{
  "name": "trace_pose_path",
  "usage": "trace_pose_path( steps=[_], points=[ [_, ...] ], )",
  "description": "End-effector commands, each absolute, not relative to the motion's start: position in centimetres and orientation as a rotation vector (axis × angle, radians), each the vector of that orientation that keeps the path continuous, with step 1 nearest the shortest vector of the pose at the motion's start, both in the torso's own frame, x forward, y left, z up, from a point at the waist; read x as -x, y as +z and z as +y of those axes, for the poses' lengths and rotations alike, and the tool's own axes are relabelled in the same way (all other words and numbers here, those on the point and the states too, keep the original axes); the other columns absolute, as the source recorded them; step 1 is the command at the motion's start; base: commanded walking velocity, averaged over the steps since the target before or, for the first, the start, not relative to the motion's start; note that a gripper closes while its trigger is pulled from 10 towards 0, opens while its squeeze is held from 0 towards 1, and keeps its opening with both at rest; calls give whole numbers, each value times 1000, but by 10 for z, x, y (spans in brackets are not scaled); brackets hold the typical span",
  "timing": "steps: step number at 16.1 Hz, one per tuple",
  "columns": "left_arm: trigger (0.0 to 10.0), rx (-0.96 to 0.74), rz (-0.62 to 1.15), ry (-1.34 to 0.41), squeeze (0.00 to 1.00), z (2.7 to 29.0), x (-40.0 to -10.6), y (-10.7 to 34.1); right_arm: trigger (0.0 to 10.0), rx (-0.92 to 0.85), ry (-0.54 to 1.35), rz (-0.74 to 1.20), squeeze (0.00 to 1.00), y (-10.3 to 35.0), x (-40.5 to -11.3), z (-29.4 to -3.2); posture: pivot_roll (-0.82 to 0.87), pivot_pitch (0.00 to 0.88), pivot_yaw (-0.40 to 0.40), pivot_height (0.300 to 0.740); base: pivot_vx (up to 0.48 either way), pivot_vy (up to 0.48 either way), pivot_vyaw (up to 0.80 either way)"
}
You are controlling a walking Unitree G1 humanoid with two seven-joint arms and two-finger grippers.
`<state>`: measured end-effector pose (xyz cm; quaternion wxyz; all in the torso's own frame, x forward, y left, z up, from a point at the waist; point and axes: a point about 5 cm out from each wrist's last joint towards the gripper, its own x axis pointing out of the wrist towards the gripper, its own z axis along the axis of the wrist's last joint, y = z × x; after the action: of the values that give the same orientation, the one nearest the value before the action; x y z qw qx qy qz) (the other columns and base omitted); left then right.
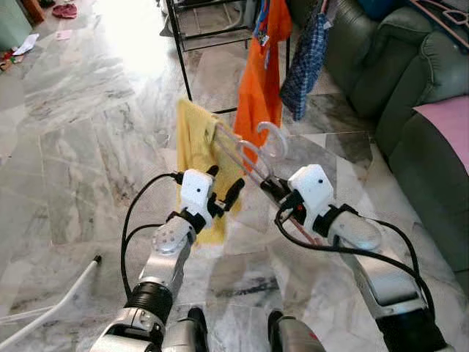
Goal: Hang hanger
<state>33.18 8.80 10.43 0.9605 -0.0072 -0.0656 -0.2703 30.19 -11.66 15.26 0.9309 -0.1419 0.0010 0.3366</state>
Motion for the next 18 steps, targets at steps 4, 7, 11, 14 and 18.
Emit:
trace_pose_path(
  steps=[4, 7, 11, 14, 18],
  points=[
    [10000, -17, -171, -435, 0, 98, -339, 113, 0, 263, 707, -56, 0, 160, -303, -103, -254, 229, 46, 740, 0, 0, 0],
    [10000, 9, -173, -399, 0, 94, -345, 119, 0, 252, 746, -56, 0, 159, -297, -98, -261, 228, 38, 740, 0, 0, 0],
    [10000, 24, -176, -379, 0, 88, -348, 121, 0, 241, 776, -53, 0, 159, -292, -94, -274, 221, 36, 740, 0, 0, 0],
    [10000, 3, -175, -310, 0, 91, -352, 122, 0, 230, 822, -47, 0, 158, -285, -89, -280, 219, 38, 740, 0, 0, 0],
    [10000, -51, -213, -232, 0, 103, -358, 130, 0, 226, 830, -35, 0, 154, -280, -90, -283, 218, 36, 740, 0, 0, 0]
  ],
)
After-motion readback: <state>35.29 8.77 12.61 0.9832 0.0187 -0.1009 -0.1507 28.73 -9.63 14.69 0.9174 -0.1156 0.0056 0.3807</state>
